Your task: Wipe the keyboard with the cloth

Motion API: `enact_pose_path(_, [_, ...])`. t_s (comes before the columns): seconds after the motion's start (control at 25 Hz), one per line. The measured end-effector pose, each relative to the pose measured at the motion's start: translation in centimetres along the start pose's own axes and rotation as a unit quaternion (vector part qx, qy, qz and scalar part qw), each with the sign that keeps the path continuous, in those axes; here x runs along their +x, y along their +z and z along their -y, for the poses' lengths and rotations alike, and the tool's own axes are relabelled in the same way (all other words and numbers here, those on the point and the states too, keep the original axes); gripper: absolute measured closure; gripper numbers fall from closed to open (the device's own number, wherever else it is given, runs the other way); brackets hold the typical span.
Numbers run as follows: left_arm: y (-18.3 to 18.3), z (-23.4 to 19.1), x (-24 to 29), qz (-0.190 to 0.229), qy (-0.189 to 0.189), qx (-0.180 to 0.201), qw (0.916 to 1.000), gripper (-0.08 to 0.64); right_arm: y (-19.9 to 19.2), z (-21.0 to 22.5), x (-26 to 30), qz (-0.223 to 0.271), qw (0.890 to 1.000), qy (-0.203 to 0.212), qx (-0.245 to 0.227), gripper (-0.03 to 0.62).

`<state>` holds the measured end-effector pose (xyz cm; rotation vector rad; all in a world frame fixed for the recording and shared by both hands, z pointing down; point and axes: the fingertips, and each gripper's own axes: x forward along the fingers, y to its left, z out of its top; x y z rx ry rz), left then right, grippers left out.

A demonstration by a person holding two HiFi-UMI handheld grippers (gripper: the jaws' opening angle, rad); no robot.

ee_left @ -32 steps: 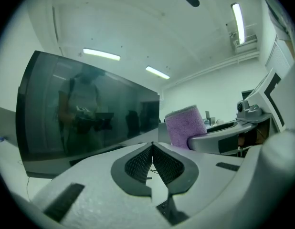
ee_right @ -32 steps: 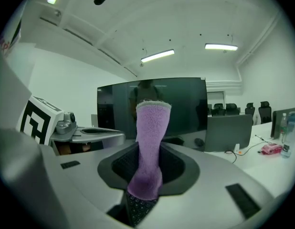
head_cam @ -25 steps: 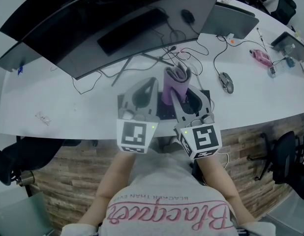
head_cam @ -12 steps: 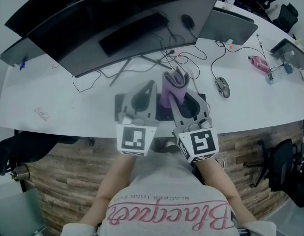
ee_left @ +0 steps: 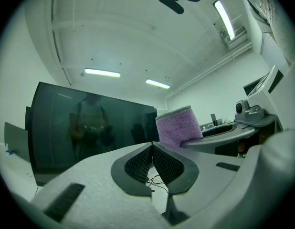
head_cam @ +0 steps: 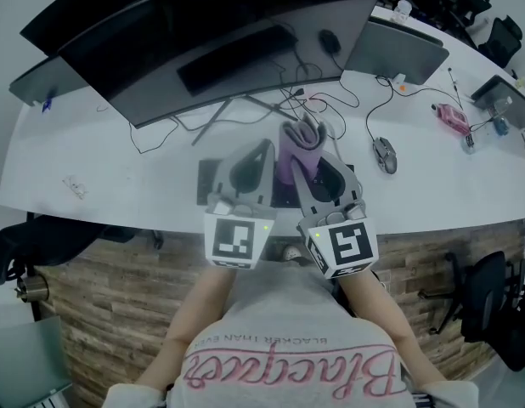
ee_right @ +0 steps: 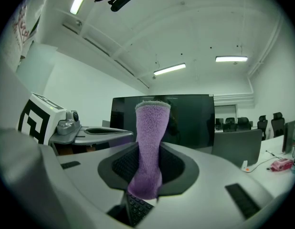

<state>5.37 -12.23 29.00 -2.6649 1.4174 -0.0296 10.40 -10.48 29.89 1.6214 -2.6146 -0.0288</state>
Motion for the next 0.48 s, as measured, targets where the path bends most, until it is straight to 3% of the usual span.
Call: enact_pose_path(0.48, [0.04, 0.20, -0.71, -0.001, 0.009, 0.019, 0.9998, 0.555, 0.04, -0.55, -0.25, 0.007, 1.000, 0.002, -0.005, 0.499])
